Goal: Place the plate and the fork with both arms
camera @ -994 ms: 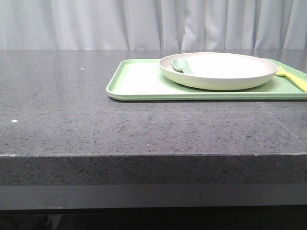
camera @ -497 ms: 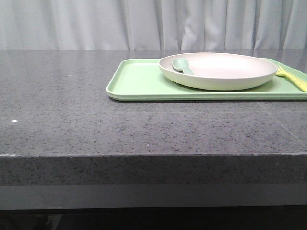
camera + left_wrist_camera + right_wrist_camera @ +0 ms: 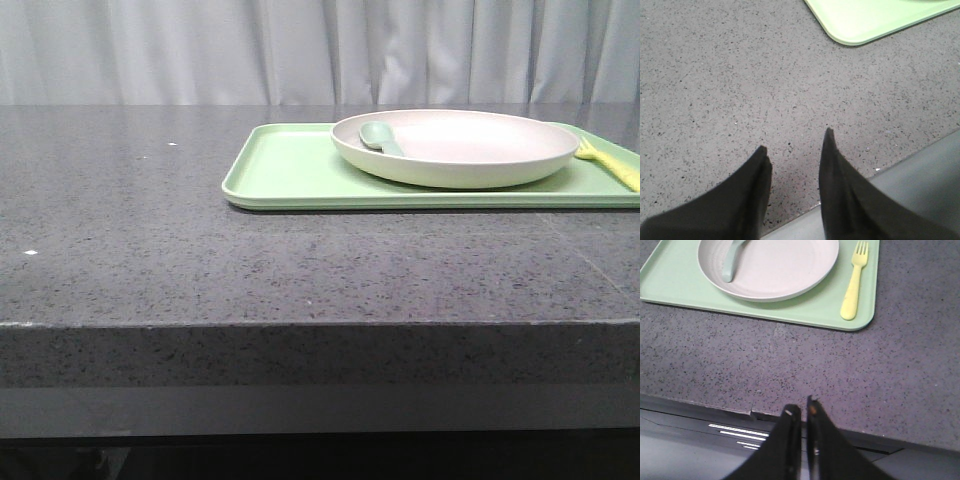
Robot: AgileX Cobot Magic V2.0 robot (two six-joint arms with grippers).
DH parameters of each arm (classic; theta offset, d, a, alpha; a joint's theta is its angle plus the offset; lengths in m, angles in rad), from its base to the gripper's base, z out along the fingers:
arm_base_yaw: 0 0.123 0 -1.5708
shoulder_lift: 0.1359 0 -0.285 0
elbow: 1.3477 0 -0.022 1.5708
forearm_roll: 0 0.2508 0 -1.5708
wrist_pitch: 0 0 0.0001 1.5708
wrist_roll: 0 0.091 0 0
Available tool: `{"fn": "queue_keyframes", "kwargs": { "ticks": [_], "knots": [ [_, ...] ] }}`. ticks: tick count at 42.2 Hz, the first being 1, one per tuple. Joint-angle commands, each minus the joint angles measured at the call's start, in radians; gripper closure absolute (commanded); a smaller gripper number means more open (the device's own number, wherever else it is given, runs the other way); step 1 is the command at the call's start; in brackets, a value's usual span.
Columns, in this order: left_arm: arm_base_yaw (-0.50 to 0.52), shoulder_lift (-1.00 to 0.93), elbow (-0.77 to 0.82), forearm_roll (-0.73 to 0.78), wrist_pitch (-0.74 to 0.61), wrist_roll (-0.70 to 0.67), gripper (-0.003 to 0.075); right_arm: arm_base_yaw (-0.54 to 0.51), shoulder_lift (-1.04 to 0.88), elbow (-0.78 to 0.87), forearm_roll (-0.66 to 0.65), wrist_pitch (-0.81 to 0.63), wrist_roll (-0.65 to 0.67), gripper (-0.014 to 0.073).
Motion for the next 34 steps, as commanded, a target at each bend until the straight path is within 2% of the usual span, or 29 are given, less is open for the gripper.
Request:
{"fn": "queue_keyframes", "kwargs": {
  "ticks": [1,6,9,12,16,34],
  "knots": [
    [0.002,-0.006,-0.027,-0.019,-0.06,0.002,0.0477,0.002,0.001,-0.02,-0.003,-0.076,-0.013,0.0661],
    [0.002,-0.006,-0.027,-0.019,-0.06,0.002,0.0478,0.002,0.001,-0.02,-0.003,-0.087,-0.013,0.0662],
    [0.002,-0.006,-0.027,-0.019,-0.06,0.002,0.0504,0.002,0.001,-0.02,-0.001,-0.091,-0.013,0.0662],
    [0.002,-0.006,-0.027,-0.019,-0.06,0.002,0.0589,0.002,0.001,-0.02,-0.001,-0.09,-0.013,0.0662],
    [0.002,-0.006,-0.027,-0.019,-0.058,0.002,0.0738,0.002,0.001,-0.02,-0.001,-0.09,-0.013,0.0662],
    [0.002,-0.006,-0.027,-0.021,-0.051,0.0,0.0738,0.002,0.001,-0.02,-0.001,-0.09,-0.013,0.0662]
  ]
}}
